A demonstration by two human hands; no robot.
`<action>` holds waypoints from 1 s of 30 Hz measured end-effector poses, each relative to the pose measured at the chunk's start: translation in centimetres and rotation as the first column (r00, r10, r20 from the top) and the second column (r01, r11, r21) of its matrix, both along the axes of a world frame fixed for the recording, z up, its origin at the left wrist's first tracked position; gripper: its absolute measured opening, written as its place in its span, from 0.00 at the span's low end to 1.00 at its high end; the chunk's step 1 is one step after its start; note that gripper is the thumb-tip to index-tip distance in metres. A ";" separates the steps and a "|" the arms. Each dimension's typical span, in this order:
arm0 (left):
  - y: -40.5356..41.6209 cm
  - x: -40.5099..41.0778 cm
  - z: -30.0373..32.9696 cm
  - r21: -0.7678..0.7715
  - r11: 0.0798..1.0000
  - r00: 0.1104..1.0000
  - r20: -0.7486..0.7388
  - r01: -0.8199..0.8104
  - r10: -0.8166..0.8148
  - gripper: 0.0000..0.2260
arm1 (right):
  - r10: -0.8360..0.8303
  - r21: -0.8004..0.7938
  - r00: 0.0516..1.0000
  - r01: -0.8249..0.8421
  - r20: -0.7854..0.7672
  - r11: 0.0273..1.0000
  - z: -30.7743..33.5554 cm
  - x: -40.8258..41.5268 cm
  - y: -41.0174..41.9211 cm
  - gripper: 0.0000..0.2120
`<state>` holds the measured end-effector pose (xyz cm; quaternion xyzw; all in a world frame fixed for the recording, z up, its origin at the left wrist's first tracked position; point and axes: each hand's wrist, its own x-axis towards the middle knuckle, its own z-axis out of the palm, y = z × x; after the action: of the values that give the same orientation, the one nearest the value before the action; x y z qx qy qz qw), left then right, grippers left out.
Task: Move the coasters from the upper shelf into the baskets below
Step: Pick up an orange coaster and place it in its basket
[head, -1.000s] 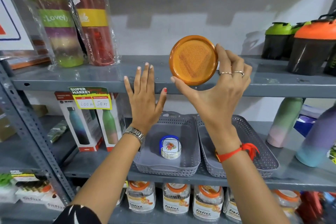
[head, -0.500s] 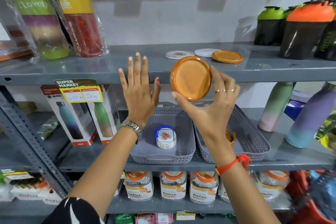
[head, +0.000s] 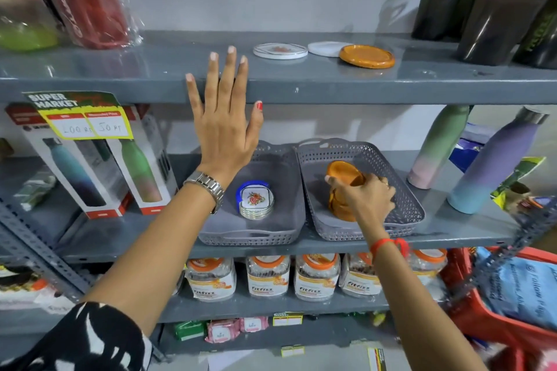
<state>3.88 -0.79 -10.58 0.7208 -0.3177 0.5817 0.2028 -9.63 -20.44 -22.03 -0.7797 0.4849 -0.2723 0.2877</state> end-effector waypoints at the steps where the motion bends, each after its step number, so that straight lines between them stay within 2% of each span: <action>1: -0.2 0.2 -0.1 -0.002 1.000 1.000 0.012 -0.015 0.015 0.23 | -0.020 0.001 0.997 0.020 -0.070 1.000 -0.3 0.3 -1.1 0.47; 5: -0.3 1.4 -0.5 -0.008 0.996 0.990 0.105 -0.090 0.091 0.24 | 0.009 -0.006 0.925 -0.012 -0.379 1.000 -1.7 1.2 -4.1 0.49; 7: -0.5 1.8 -0.6 -0.031 0.994 0.984 0.138 -0.108 0.111 0.24 | 0.046 0.006 0.886 -0.049 -0.461 0.999 -2.4 1.5 -5.0 0.49; 21: -1.2 2.5 -0.7 -0.116 0.984 0.969 0.194 -0.134 0.155 0.24 | 0.156 0.120 0.746 -0.102 -0.648 0.988 -4.5 3.2 -5.9 0.46; 24: -1.2 2.5 -0.7 -0.114 0.986 0.971 0.193 -0.124 0.144 0.24 | 0.154 0.105 0.753 -0.113 -0.640 0.988 -4.5 3.2 -5.8 0.46; 26: -1.1 2.4 -0.6 -0.110 0.987 0.973 0.185 -0.116 0.135 0.24 | 0.137 0.069 0.813 -0.119 -0.566 0.991 -4.3 3.1 -5.4 0.44; 28: -1.1 2.2 -0.6 -0.105 0.989 0.977 0.173 -0.109 0.126 0.24 | 0.087 -0.029 0.889 -0.112 -0.450 0.993 -3.5 2.9 -4.4 0.39; 30: -1.1 2.0 -0.6 -0.097 0.990 0.981 0.157 -0.100 0.115 0.24 | 0.029 -0.207 0.951 -0.096 -0.308 0.974 -2.3 2.7 -2.9 0.31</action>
<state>5.90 -1.88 -11.22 0.6775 -0.2675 0.6620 0.1764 -6.97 -23.37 -24.30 -0.8542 0.4652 -0.1921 0.1308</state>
